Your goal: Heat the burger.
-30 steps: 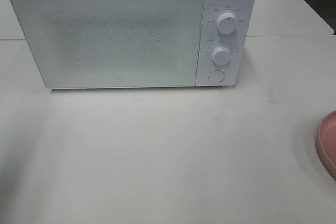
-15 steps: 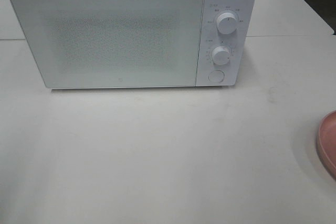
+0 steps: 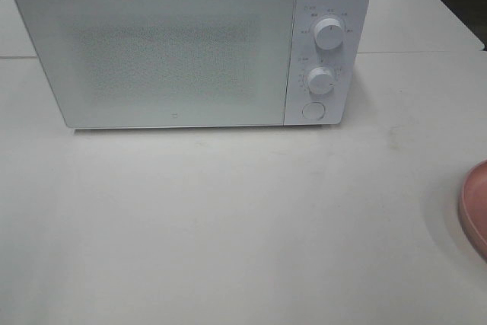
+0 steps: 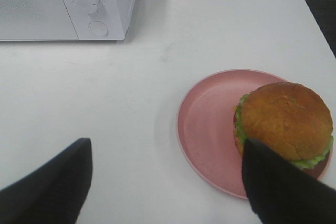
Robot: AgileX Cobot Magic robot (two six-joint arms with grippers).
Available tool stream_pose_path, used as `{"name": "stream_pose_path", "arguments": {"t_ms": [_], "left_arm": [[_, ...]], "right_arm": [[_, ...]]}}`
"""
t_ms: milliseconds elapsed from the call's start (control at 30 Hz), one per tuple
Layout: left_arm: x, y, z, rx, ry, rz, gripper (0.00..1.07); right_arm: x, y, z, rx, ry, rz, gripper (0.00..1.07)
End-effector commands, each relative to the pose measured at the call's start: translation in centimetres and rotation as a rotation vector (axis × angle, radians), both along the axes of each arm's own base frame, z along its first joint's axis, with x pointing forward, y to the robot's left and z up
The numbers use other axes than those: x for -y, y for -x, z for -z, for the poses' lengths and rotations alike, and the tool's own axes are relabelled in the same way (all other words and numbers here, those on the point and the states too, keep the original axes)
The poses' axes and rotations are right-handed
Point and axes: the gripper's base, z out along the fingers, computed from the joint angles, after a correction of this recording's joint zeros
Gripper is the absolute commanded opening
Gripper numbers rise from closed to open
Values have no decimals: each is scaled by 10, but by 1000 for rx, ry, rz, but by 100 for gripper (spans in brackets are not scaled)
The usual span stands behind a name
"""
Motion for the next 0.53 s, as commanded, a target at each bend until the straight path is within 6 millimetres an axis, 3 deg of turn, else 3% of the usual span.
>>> {"name": "stream_pose_path", "arguments": {"t_ms": [33,533], "left_arm": [[1,14,1,93,5,-33,100],[1,14,0,99,10,-28,100]], "right_arm": [[1,3,1,28,7,0,75],[0,2,1,19,8,0,75]]}}
